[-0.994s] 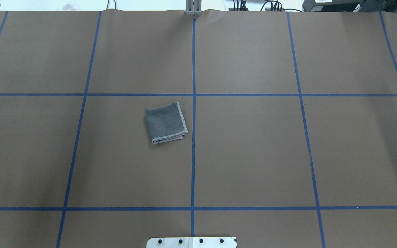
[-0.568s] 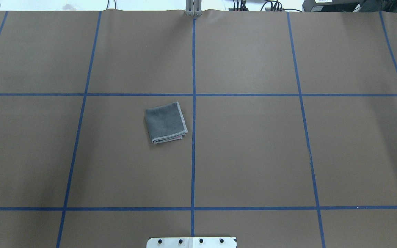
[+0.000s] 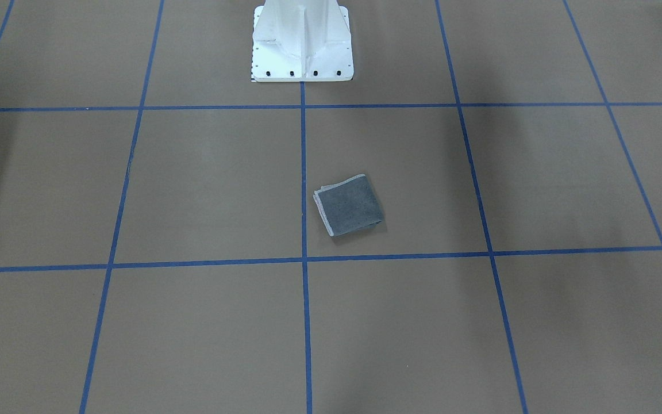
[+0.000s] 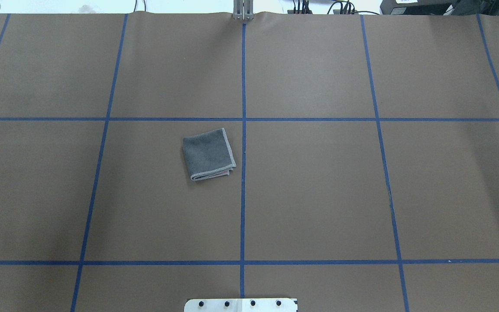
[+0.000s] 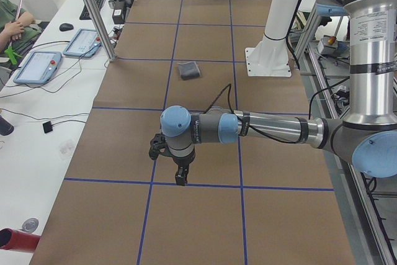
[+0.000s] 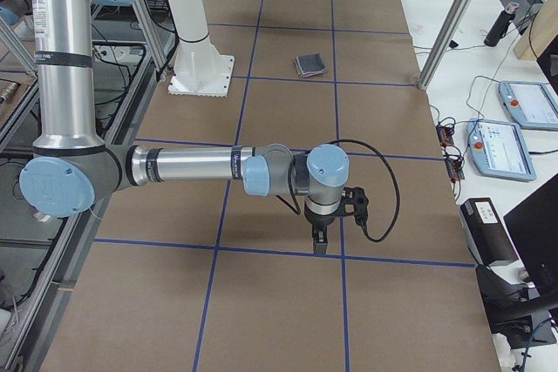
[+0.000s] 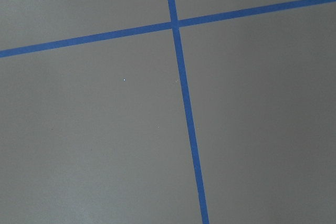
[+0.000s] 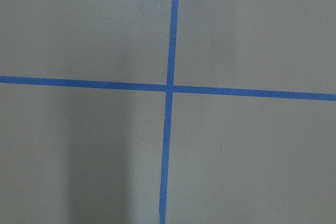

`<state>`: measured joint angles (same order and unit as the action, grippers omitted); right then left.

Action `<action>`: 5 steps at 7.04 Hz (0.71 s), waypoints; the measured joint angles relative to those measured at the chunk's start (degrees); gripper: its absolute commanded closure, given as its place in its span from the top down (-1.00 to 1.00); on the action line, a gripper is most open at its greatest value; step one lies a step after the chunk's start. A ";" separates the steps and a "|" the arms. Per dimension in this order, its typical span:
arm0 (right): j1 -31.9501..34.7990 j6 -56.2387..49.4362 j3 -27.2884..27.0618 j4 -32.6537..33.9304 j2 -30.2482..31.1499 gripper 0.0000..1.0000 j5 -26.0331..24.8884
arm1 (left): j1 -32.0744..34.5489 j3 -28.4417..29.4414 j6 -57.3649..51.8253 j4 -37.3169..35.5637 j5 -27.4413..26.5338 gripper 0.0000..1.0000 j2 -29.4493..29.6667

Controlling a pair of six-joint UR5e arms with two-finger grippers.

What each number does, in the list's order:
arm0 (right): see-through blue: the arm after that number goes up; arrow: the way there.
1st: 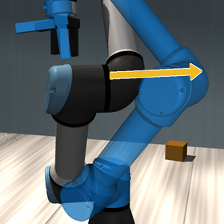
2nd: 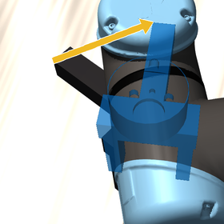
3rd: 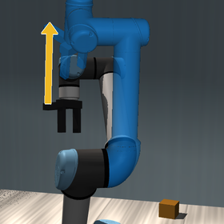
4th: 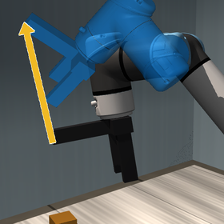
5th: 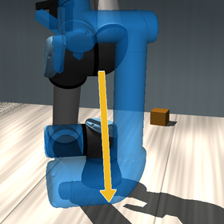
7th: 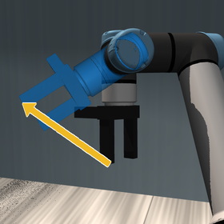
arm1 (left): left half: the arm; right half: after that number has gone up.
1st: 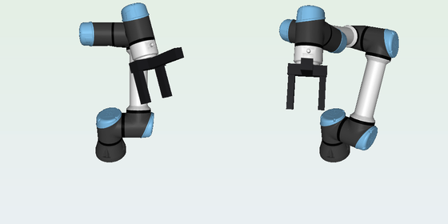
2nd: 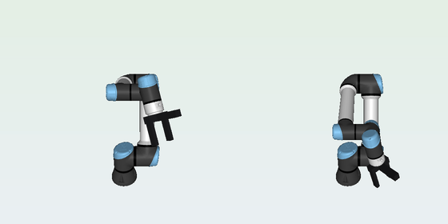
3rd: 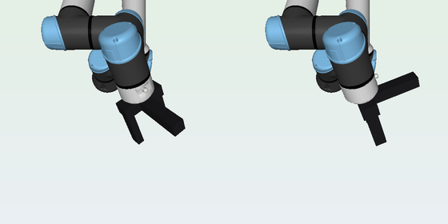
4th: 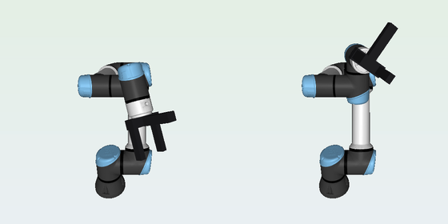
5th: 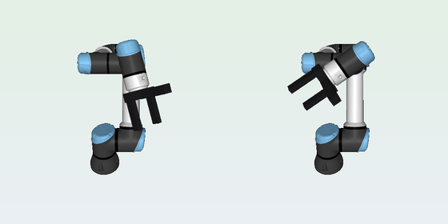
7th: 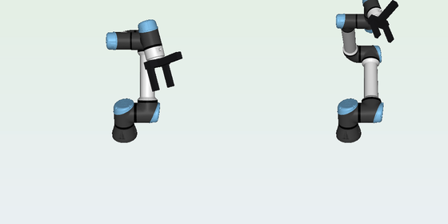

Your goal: Fold towel twice with both arms

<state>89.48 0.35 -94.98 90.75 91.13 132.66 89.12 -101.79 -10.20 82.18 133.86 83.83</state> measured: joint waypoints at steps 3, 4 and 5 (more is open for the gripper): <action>0.00 0.00 0.11 -0.21 0.09 1.00 0.61 | 0.00 0.14 0.04 -0.06 0.00 1.00 0.11; 0.00 -0.01 0.02 -0.21 0.09 1.00 0.69 | 0.00 0.34 0.02 -0.01 0.00 1.00 0.02; 0.00 -0.05 -0.06 -0.22 0.10 1.00 0.77 | 0.00 0.58 0.01 0.04 0.02 1.00 -0.01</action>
<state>89.47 0.30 -95.04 90.53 91.23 133.43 89.12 -101.21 -10.19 82.22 133.87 83.82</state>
